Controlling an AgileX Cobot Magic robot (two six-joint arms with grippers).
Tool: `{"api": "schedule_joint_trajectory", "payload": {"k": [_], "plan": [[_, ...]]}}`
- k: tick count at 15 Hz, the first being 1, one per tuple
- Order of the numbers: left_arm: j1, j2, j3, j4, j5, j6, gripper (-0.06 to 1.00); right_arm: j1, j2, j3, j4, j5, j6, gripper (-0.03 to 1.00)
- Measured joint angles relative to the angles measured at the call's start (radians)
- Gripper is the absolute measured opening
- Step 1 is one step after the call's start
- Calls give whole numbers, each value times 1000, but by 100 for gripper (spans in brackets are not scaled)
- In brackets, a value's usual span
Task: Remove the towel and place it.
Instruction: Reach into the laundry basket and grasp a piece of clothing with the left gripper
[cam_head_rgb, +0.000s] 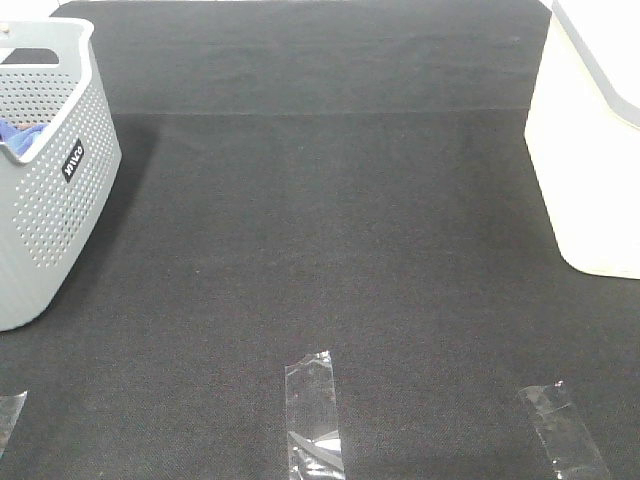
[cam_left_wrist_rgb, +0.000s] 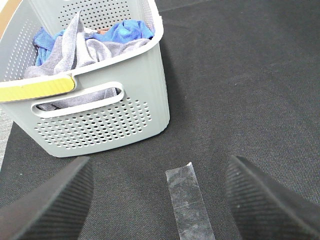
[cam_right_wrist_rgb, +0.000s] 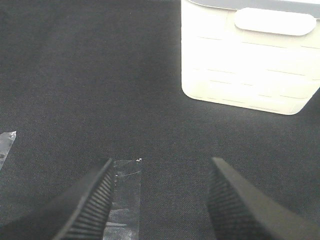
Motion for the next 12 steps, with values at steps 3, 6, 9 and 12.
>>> {"api": "schedule_joint_trajectory", "payload": {"k": [3, 6, 9, 12], "plan": [[0, 0, 0, 0, 0, 0, 71, 0, 0, 0, 0, 0, 0, 53], [0, 0, 0, 0, 0, 0, 71, 0, 0, 0, 0, 0, 0, 53], [0, 0, 0, 0, 0, 0, 71, 0, 0, 0, 0, 0, 0, 53], [0, 0, 0, 0, 0, 0, 71, 0, 0, 0, 0, 0, 0, 53]]}}
